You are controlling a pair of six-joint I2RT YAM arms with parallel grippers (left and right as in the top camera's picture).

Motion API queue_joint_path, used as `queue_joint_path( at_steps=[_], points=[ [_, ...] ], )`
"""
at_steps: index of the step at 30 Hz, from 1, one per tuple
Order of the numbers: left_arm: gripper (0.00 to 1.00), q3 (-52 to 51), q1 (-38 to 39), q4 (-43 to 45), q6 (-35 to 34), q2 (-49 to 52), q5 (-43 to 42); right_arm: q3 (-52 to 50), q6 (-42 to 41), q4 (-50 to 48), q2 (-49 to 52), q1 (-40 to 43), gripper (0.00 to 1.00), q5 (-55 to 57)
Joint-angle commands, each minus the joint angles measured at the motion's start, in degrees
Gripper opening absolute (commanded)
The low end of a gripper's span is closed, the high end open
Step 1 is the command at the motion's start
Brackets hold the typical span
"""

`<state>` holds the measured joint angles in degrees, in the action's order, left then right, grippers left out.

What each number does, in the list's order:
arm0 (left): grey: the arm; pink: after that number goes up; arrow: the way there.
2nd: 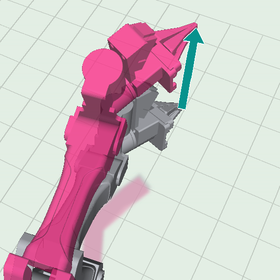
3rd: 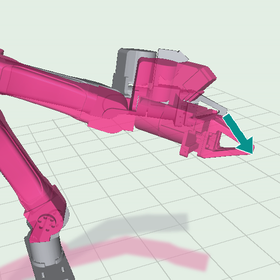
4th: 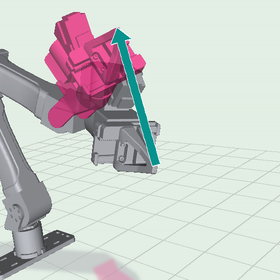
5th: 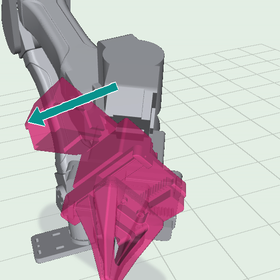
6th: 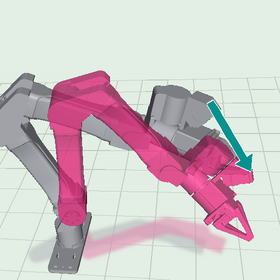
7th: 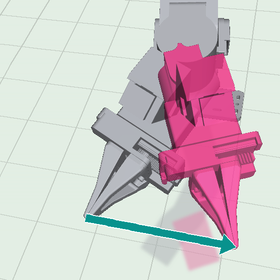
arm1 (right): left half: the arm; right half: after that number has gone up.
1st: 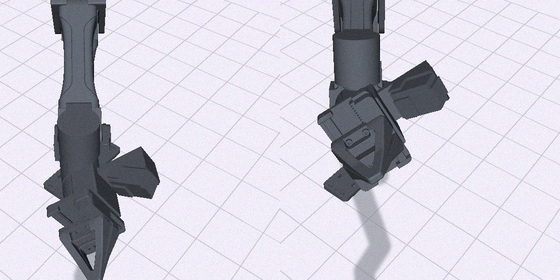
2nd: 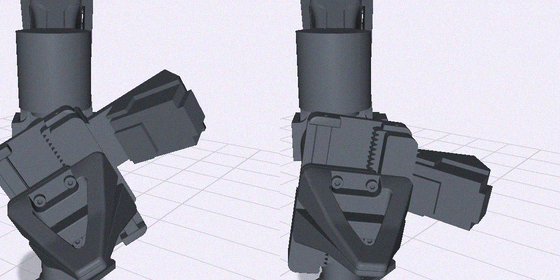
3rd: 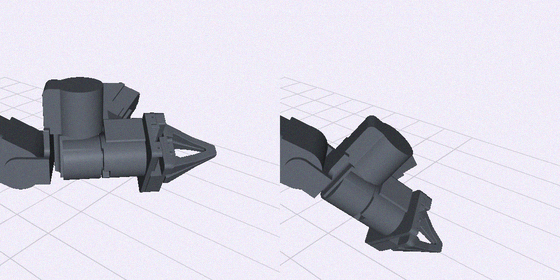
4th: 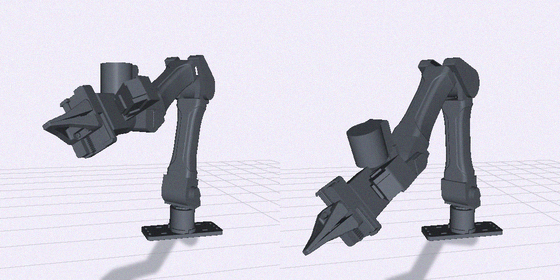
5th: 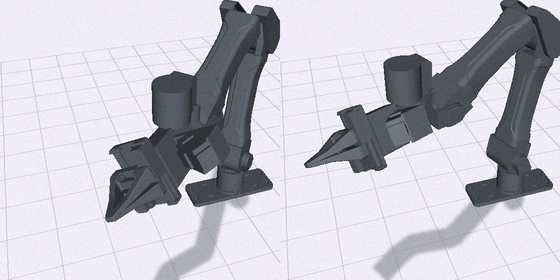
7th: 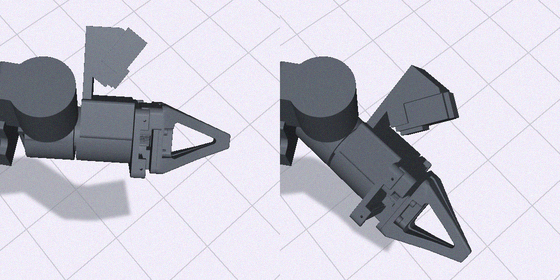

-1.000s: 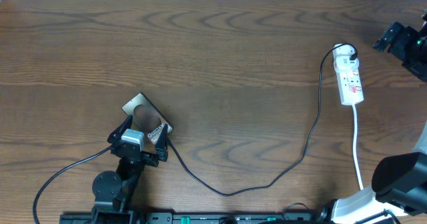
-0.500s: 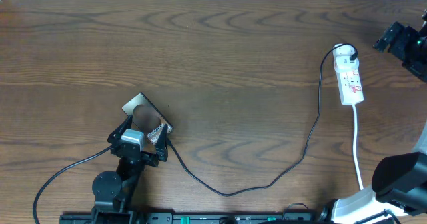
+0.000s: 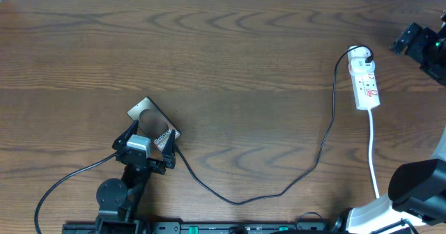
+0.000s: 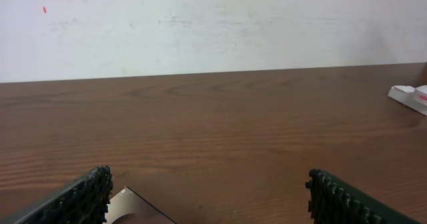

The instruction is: Plug charger to phone and switch on socket

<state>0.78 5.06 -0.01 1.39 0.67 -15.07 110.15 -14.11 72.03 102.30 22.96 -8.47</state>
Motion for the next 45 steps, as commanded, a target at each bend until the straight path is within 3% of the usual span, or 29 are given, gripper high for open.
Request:
queue_joint_path(
  at_steps=[1,12,20,25,33,35,36,37,41,45],
  points=[
    [0.92,-0.5,0.2,-2.8,0.5,-0.4,-0.5,0.1,-0.7,0.0,0.0,0.2,0.99,0.2],
    [0.92,-0.5,0.2,-2.8,0.5,-0.4,-0.5,0.1,-0.7,0.0,-0.5,0.2,0.99,0.2],
    [0.92,-0.5,0.2,-2.8,0.5,-0.4,-0.5,0.1,-0.7,0.0,-7.6,-2.2,0.99,0.2],
    [0.92,-0.5,0.2,-2.8,0.5,-0.4,-0.5,0.1,-0.6,0.0,-14.5,-6.9,0.99,0.9],
    [0.92,-0.5,0.2,-2.8,0.5,-0.4,-0.5,0.1,-0.7,-4.0,-21.6,-16.6,0.99,13.6],
    [0.92,-0.5,0.2,-2.8,0.5,-0.4,-0.5,0.1,-0.7,-4.5,-22.5,-18.2,0.86,13.8],
    [0.92,-0.5,0.2,-2.8,0.5,-0.4,-0.5,0.0,-0.6,-4.4,-22.9,-19.0,0.88,13.8],
    [0.92,-0.5,0.2,-2.8,0.5,-0.4,-0.5,-0.2,-0.6,-4.3,-23.1,-19.5,0.99,13.8],
    [0.92,-0.5,0.2,-2.8,0.5,-0.4,-0.5,-2.8,-0.6,-5.5,-25.1,-21.9,0.99,14.4],
    [0.92,-0.5,0.2,-2.8,0.5,-0.4,-0.5,-12.7,-0.7,-15.1,-29.6,-23.5,0.99,14.4]
  ],
)
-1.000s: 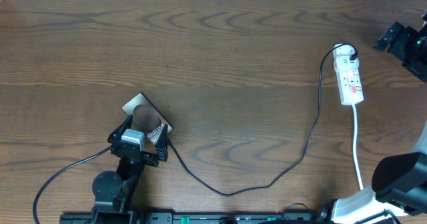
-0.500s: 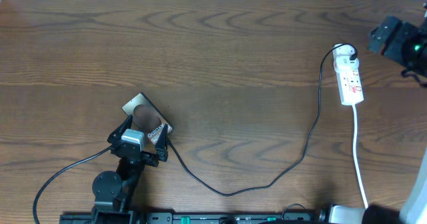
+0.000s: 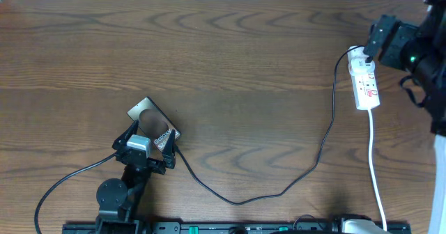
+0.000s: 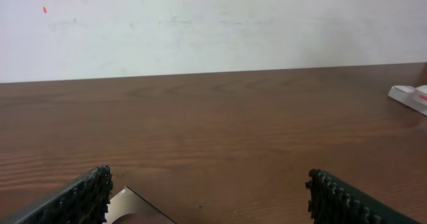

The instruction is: Plug charger to phone and switch on socket

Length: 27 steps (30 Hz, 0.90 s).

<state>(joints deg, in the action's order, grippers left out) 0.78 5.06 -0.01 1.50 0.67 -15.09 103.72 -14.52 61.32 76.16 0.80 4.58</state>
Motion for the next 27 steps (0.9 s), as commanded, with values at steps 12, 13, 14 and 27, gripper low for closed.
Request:
queue_joint_path(
  at_steps=[12,13,14,27],
  points=[
    [0.92,-0.5,0.2,-2.8,0.4,-0.4,-0.5,-60.4,-0.2,-53.5,-30.0,-6.2,0.99,1.4],
    [0.92,-0.5,0.2,-2.8,0.4,-0.4,-0.5,-65.1,-0.2,-58.1,-32.3,-6.3,0.99,1.5],
    [0.92,-0.5,0.2,-2.8,0.4,-0.4,-0.5,-68.7,-0.2,-61.6,-34.0,-6.5,0.99,1.6],
    [0.92,-0.5,0.2,-2.8,0.4,-0.4,-0.5,-103.4,14.0,-80.8,-61.7,-11.9,0.99,3.0]
  ],
)
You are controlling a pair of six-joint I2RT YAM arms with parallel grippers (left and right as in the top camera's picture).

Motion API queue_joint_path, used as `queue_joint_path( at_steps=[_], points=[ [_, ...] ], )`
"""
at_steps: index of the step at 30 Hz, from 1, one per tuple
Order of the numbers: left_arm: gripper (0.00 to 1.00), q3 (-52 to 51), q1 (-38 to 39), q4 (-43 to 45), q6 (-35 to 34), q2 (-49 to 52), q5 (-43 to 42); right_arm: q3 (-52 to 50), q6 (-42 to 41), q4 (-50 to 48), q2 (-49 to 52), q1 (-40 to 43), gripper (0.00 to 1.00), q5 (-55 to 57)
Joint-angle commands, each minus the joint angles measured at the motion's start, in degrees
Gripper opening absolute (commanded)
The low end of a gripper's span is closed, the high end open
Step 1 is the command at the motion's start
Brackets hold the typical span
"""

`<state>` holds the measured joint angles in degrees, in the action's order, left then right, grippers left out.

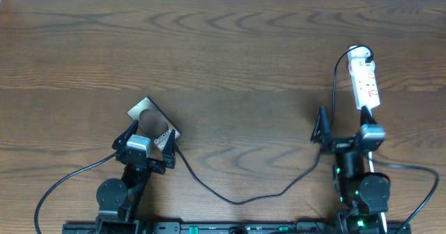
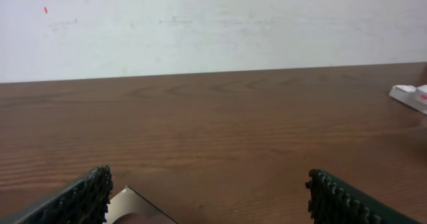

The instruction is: Plug charger to phone and switch on socket

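The phone [image 1: 148, 117] lies at the lower left, and only its far corner [image 2: 133, 207] shows in the left wrist view. My left gripper [image 1: 148, 136] stands open around the phone's near end, its fingers [image 2: 80, 197] wide apart. A black cable [image 1: 237, 201] runs from that end across the table to the plug [image 1: 361, 52] in the white socket strip [image 1: 366, 84]. The fingers hide where the cable meets the phone. My right gripper [image 1: 322, 126] sits low at the lower right, short of the strip. Only one finger shows clearly.
The strip's white lead [image 1: 373, 122] runs toward the near edge past the right arm [image 1: 352, 168]. The strip's end [image 2: 408, 94] shows at the right edge of the left wrist view. A white wall stands behind the table's far edge.
My right arm was over the far end of the socket strip. Now it sits low by the near edge, below the strip. The left gripper, phone and cable have not moved.
First my right arm was at the far right edge, beyond the strip. Then it hung over the strip's plug end. Now it is back by the near edge. All the while the left gripper stayed open around the phone.
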<state>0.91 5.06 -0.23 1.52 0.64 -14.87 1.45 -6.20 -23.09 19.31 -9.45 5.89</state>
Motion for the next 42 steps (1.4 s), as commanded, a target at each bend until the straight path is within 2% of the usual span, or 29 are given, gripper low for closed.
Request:
queue_joint_path(
  at_steps=[1,14,29,42],
  points=[
    [0.92,-0.7,0.2,-2.5,0.4,-0.3,-0.7,-1.1,5.7,6.0,-6.5,-1.8,0.99,1.8],
    [0.92,-0.7,0.2,-2.5,0.4,-0.3,-0.7,-1.1,6.5,26.5,-19.2,-1.9,0.99,2.8],
    [0.92,-0.7,0.2,-2.5,0.4,-0.3,-0.7,-1.1,8.7,26.8,-19.0,-1.6,0.99,2.8],
    [0.92,-0.7,0.2,-2.5,0.4,-0.3,-0.7,-1.1,8.4,26.8,-19.0,3.5,0.99,2.1]
  ],
)
